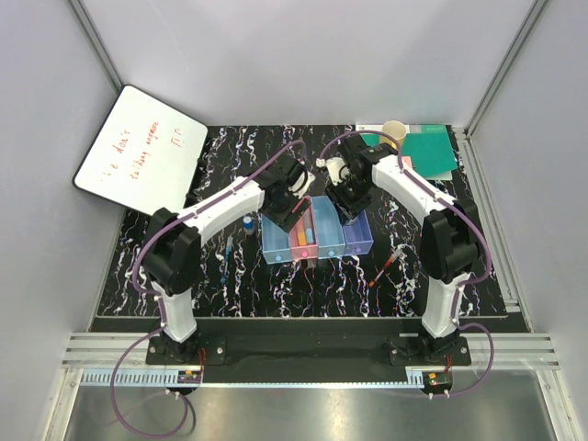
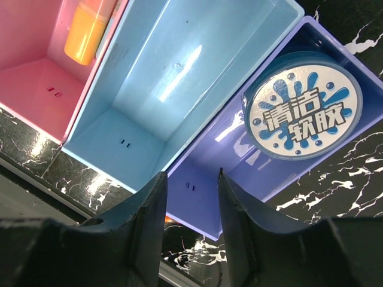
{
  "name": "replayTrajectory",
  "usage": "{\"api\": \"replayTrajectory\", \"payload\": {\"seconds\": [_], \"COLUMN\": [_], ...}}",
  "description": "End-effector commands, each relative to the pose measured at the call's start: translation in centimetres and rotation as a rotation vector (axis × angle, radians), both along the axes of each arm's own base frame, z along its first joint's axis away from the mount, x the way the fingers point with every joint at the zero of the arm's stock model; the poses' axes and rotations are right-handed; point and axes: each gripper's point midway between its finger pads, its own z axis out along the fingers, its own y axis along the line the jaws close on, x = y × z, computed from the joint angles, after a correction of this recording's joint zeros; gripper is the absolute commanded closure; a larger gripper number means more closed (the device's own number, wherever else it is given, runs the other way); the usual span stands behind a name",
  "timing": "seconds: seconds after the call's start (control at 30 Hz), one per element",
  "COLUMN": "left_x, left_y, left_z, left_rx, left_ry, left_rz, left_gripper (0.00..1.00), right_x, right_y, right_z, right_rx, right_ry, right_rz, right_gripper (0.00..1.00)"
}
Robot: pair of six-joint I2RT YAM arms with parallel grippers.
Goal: Sort the stationery into containers
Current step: Move the storage box to the center of the board.
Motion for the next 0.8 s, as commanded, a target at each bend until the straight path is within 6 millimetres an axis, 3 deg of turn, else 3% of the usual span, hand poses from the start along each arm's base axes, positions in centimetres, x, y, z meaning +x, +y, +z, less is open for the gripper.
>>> {"api": "replayTrajectory", "payload": {"seconds": [0.0, 0.33, 0.6, 0.77], "left_x": [0.7, 1.2, 0.7, -0.1], "left_y": [-1.1, -2.3, -3.2, -3.4], "left_z": [0.9, 0.1, 4.0, 3.2], "left_rx": [-0.023, -0.023, -0.111, -0.11], "left_ry": [-0.025, -0.005, -0.029, 0.002], "left_rz": [0.008, 0.009, -0.007, -0.02], "left_gripper": [0.25, 0.25, 0.26, 0.27], "right_x": [0.3, 0.8, 1.0, 0.9], "right_y": [0.6, 0.9, 1.0, 0.8], "right_z": [-0.6, -1.3, -0.6, -0.9], "right_rx": [0.015, 0.017, 0.024, 0.015], "right_ry": [0.001, 0.007, -0.011, -0.009], "right_rz": [0.006, 0.012, 0.01, 0.009], "right_gripper": [0.54, 0.55, 0.55, 0.56]}}
